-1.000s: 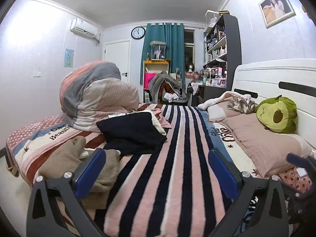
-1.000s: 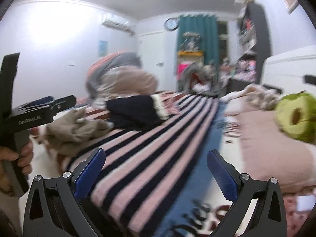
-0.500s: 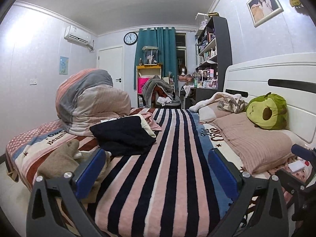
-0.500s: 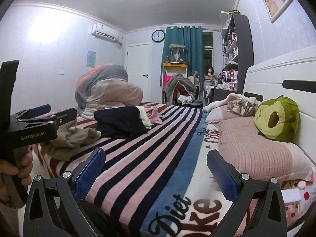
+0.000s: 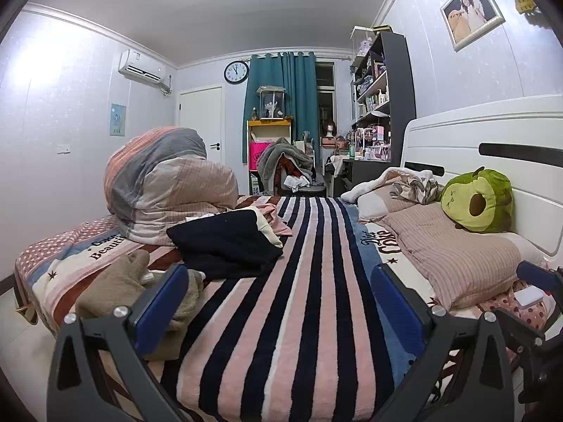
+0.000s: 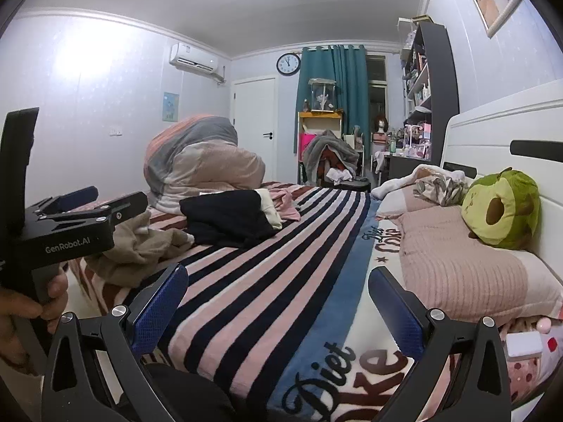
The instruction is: Fold small clothes
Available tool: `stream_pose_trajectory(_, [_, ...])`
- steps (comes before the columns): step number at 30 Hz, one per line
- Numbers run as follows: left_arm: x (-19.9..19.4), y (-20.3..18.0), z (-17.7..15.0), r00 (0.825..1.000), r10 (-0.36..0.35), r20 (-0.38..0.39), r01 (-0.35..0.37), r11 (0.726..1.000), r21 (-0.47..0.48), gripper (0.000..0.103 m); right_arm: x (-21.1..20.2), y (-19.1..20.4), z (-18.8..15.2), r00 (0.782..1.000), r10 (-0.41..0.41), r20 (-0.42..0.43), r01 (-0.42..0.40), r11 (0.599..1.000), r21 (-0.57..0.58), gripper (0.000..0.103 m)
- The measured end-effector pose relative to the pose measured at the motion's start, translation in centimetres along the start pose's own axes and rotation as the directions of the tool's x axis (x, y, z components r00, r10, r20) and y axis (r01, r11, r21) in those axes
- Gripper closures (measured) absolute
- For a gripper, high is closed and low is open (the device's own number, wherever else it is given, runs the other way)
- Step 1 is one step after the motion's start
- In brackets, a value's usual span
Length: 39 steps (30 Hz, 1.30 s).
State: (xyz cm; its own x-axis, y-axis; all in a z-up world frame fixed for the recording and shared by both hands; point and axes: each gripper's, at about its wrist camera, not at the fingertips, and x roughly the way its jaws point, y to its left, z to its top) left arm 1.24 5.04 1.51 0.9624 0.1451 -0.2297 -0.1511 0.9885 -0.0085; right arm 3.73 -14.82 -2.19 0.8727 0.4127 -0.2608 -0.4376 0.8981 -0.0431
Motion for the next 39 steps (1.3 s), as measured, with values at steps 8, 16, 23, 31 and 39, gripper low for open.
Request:
stream_pose_trajectory(8, [-0.2, 0.1, 0.0, 1.0, 0.001, -0.004, -0.001, 1.0, 0.007, 0.001, -0.3, -0.1, -0.1, 1.0, 0.008, -0.007, -0.007, 1.0, 0.02, 0.001])
stream_pose_trajectory(16, [-0.6, -0.2, 0.0, 1.0, -0.004, 0.012, 0.004, 1.0, 0.011, 0.001, -1.0, 0.0, 0.2, 1.0, -0.003, 0.004, 0.003, 1.0, 0.018, 0.001])
stream_pose_trajectory(23, [-0.9, -0.1, 0.2, 1.0, -0.002, 0.017, 0.001, 1.0, 0.017, 0.001, -1.1, 0.0, 0.0, 1.0, -0.005, -0.001, 0.005, 1.0, 0.025, 0.001])
stream_pose_trajectory(31, [-0.7, -0.2, 0.1, 1.0, 0.005, 0.012, -0.006, 1.0, 0.022, 0.001, -0.9, 0.1, -0.1, 1.0, 0.0, -0.012, 0.0, 0.999, 0.036, 0.001])
stream_pose_trajectory(39, [-0.6, -0.3, 0.0, 1.0, 0.006, 0.011, -0.006, 1.0, 0.024, 0.001, -0.9, -0.2, -0.2, 1.0, 0.002, -0.011, -0.001, 0.999, 0.036, 0.001])
